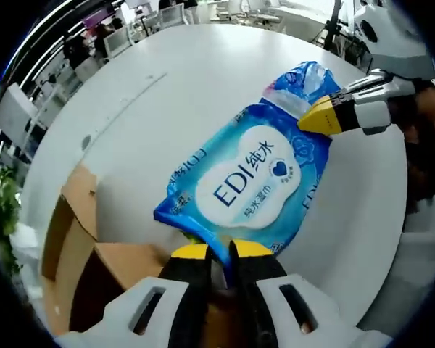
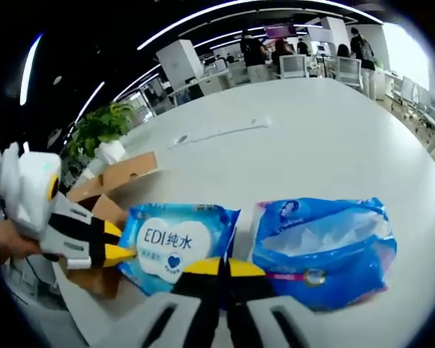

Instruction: Operate the shoe box by opening the lid, removing the specified soft item, and placing it in the target area until the item is outside and the box remains undamaged.

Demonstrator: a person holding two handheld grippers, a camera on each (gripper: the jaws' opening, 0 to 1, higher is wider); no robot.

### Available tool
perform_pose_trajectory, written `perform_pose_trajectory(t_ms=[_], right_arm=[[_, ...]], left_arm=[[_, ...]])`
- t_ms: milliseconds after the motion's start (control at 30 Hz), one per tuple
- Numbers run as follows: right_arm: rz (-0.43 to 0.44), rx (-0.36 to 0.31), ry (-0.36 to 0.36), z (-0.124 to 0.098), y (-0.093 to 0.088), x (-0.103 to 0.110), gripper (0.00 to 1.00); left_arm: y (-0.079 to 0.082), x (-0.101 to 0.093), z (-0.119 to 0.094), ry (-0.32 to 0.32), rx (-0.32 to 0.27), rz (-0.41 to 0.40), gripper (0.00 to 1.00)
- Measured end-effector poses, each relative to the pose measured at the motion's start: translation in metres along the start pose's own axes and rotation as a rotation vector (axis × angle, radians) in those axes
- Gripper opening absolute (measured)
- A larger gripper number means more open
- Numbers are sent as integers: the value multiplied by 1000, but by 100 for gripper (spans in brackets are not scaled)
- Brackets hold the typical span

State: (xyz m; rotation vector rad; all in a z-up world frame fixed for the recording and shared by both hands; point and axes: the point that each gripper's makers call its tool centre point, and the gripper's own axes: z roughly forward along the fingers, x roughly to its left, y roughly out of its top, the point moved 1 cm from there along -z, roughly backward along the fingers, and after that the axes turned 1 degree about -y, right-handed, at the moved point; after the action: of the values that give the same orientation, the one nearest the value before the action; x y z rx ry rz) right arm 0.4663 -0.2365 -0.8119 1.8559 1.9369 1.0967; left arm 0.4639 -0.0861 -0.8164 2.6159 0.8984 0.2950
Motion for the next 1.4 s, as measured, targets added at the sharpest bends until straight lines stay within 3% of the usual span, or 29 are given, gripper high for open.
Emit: perform_pose_trajectory(t_ms=[500,767,1167,1400], right_arm=[[-51,-18,-22,-6,7,-2,0],[-42,-40,-6,-23,14,8,0],[-66,-54,10,-42,16,20,1],[-104,-32,37,-55,14,29,9]], left_arm=[[5,-2,-18,-45,-72,-57,15],[22,-6,-32,-65,-140,-75,19],[22,-1,-60,-84,-217,-133,20],[17,4,-78,-93,-248,-152,23]])
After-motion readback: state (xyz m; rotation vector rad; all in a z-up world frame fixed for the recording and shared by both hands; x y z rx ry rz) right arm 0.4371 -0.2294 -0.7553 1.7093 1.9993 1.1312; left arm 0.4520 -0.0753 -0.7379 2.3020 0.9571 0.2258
